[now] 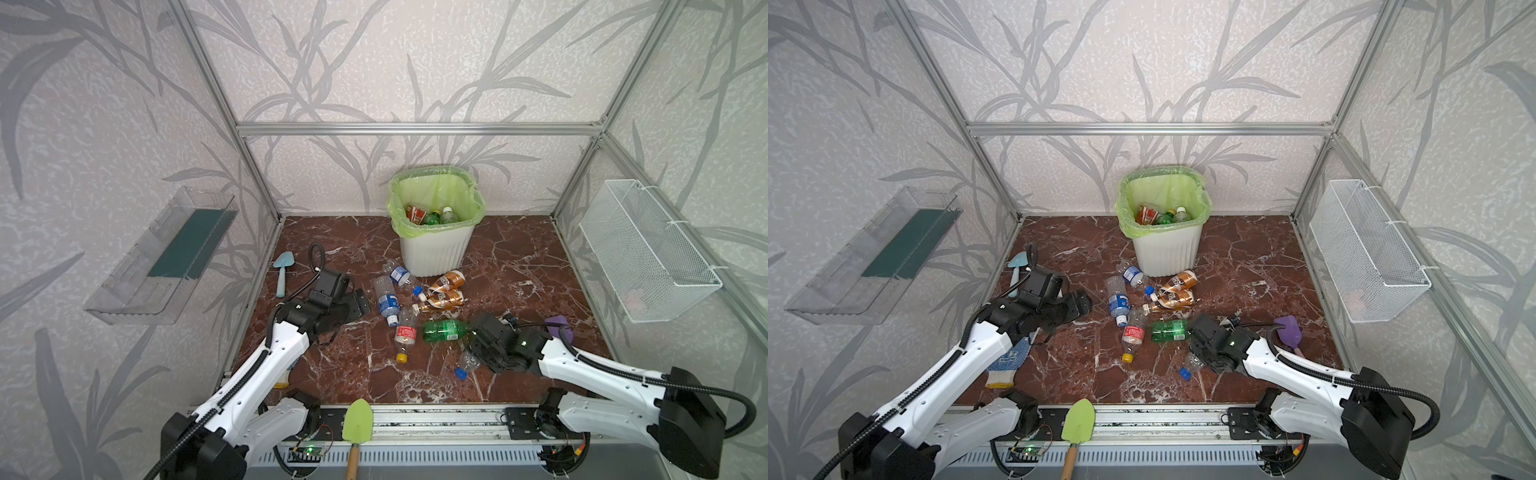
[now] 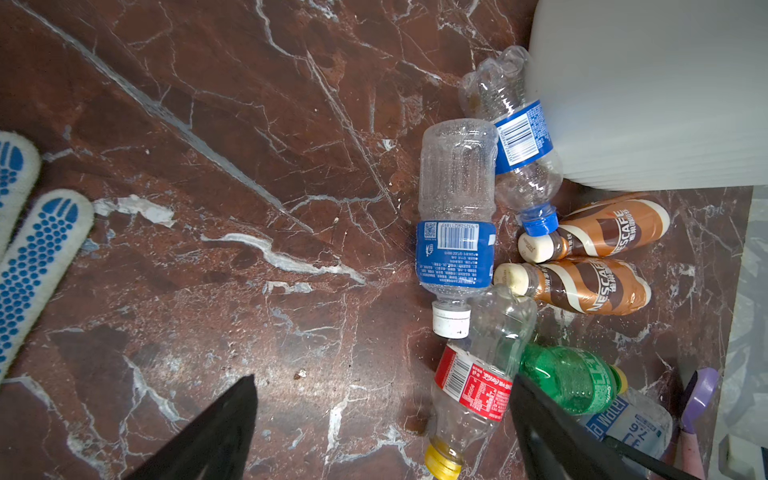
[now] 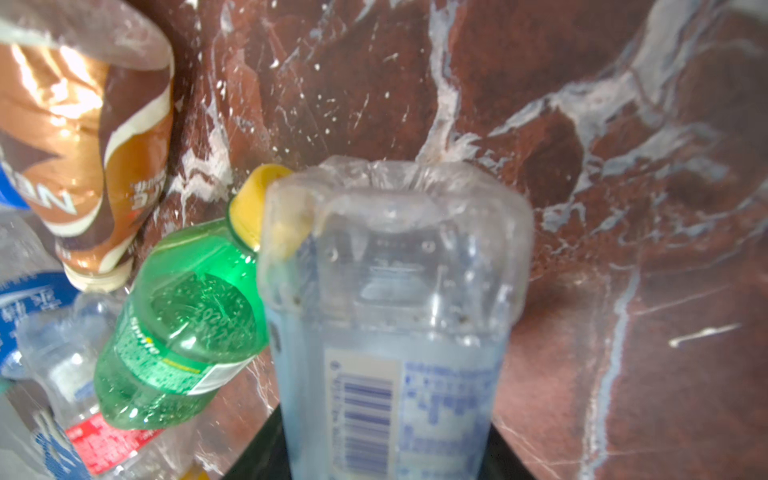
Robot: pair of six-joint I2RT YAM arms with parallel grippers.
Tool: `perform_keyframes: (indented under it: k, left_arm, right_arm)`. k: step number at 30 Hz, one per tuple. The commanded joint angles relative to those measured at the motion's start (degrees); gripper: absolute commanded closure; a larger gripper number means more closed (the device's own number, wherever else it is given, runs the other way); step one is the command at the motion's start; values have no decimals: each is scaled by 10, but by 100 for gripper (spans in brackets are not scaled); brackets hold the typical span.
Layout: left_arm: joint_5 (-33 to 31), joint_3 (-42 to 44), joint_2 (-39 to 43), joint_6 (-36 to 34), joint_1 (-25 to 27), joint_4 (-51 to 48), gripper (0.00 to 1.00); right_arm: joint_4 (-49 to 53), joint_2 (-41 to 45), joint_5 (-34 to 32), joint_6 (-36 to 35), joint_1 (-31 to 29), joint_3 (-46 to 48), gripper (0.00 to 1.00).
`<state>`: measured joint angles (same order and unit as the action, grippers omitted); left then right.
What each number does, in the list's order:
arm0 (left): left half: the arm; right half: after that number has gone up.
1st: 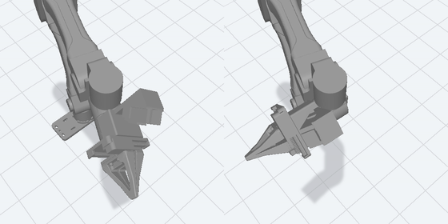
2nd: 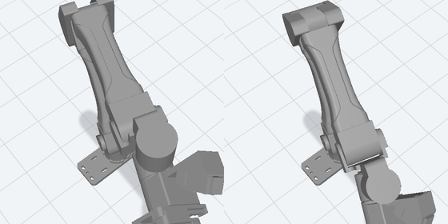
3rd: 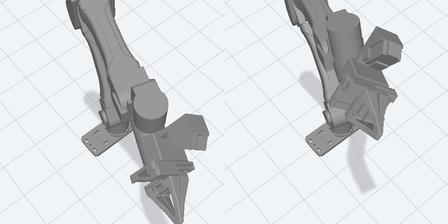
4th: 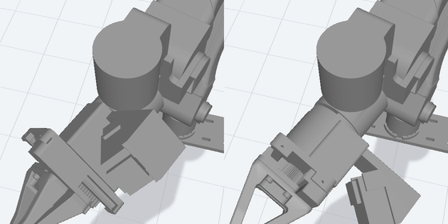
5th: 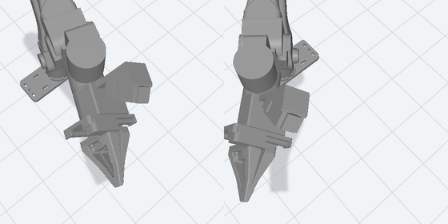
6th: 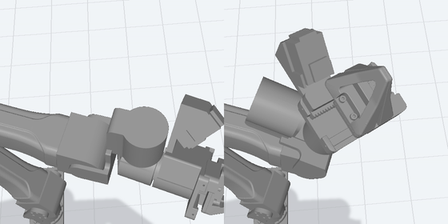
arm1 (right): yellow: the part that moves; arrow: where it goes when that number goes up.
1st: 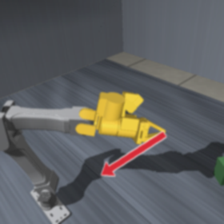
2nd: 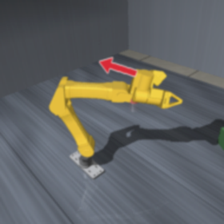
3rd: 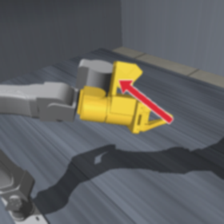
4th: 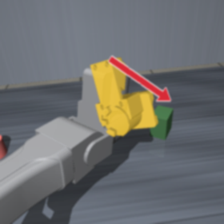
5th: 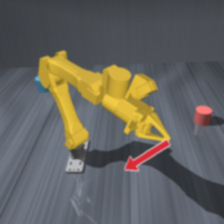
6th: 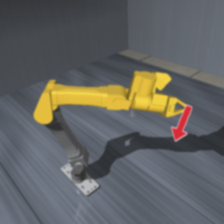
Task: Throw the plastic bottles in the bin
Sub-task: 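Carry the clear bottle over the bin with the right gripper and release it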
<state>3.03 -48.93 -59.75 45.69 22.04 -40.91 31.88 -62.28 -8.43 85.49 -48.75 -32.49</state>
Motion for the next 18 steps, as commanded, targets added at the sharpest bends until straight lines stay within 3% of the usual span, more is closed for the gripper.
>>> perform_keyframes:
  k: [1,18]
  left_arm:
    - [-1,-20,-8,22,-2,5,7]
    - [1,-25,-27,33,-3,6,7]
  right_arm:
    - [39,20,-4,-58,1,-9,51]
    - [97,68,-22,-197,1,-59,50]
